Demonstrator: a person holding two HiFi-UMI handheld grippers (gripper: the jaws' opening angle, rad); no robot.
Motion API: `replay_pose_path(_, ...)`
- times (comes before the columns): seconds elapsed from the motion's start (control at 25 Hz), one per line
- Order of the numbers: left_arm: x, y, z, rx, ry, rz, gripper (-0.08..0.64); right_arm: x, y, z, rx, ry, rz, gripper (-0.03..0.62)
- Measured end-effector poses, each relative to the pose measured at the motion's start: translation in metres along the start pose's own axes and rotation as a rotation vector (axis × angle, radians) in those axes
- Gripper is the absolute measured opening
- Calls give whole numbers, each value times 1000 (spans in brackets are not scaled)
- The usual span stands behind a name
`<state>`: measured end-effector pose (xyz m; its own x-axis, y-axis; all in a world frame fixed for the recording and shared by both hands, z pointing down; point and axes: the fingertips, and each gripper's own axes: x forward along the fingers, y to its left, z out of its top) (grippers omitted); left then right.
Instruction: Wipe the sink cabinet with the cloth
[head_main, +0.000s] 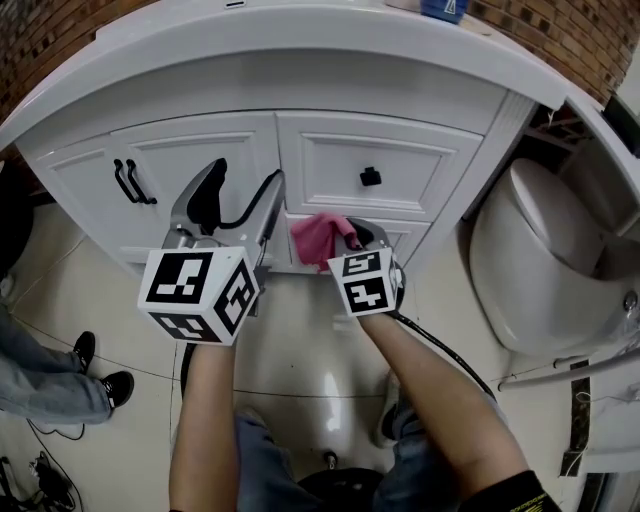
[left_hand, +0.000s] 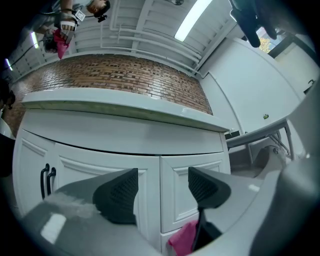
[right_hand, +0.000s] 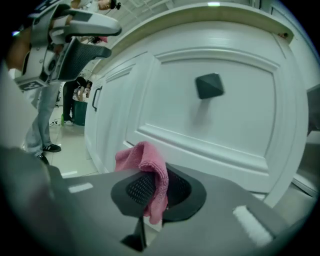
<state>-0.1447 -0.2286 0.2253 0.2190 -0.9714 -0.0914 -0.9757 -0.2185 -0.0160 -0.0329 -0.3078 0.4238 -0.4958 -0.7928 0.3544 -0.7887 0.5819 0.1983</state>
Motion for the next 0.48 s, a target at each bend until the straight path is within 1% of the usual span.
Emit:
replay_pose_path(0.16,6,-13,-3,-12,3,-22,318,-29,-63,-29,111,34,-101,26)
replay_pose_path(0.28,7,-21,0,-16,-7,-38,318,-54,-123,-50,197,51,-215,26)
replay_pose_path(0.4,9,-26,0,-7,-7,-50,318,-76,-177,-70,330,55,-326,26)
replay_pose_path(0.48,8,-26,-2,2,-1,-50,318,-85,-195,-78,425,46,-356,26)
